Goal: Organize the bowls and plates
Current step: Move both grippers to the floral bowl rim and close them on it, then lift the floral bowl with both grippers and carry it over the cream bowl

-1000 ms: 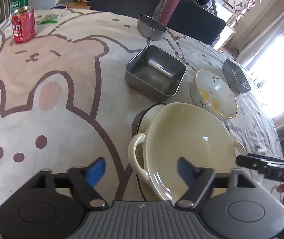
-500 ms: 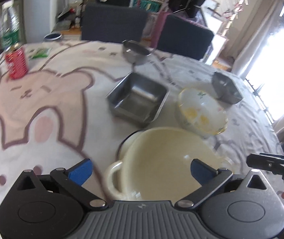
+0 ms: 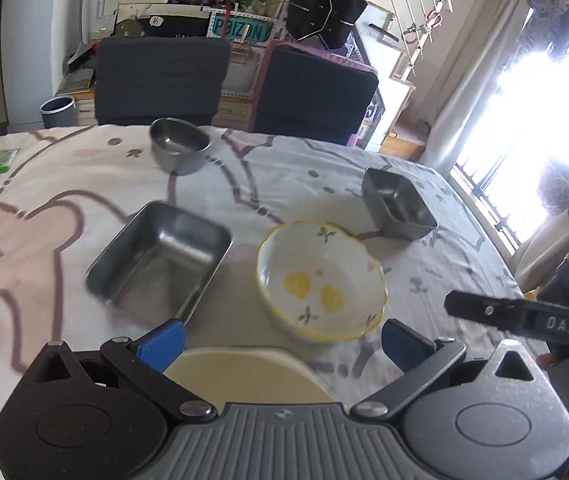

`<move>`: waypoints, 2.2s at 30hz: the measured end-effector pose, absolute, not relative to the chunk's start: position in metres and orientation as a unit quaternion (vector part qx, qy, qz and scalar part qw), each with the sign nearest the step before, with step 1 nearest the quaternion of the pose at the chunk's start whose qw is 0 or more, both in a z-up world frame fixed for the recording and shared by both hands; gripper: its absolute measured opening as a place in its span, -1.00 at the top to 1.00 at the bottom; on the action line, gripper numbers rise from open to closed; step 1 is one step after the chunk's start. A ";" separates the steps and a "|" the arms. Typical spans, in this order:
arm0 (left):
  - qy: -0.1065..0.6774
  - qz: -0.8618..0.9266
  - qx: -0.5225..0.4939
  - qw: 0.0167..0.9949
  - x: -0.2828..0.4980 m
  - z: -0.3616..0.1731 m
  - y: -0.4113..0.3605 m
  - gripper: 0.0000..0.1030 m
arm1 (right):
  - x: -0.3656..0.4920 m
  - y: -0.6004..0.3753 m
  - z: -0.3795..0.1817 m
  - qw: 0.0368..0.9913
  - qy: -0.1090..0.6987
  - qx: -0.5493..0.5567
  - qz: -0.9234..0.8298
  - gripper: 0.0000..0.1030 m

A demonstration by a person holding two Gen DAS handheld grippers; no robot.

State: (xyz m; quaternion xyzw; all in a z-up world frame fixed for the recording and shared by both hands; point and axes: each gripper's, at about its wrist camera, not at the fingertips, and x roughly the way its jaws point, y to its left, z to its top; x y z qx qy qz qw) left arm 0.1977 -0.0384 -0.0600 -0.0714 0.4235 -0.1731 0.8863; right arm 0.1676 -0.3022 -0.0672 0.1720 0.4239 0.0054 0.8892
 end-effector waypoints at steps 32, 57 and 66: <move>0.515 -0.137 -0.031 0.846 0.306 -0.136 -0.081 0.61 | 0.284 -0.295 -0.138 0.849 0.516 0.110 0.009 0.56; 0.510 -0.153 0.003 0.846 0.321 -0.149 -0.091 0.75 | 0.308 -0.284 -0.171 0.838 0.537 0.096 0.020 0.73; 0.509 -0.154 -0.001 0.847 0.320 -0.148 -0.090 0.79 | 0.307 -0.286 -0.167 0.833 0.543 0.104 0.016 0.78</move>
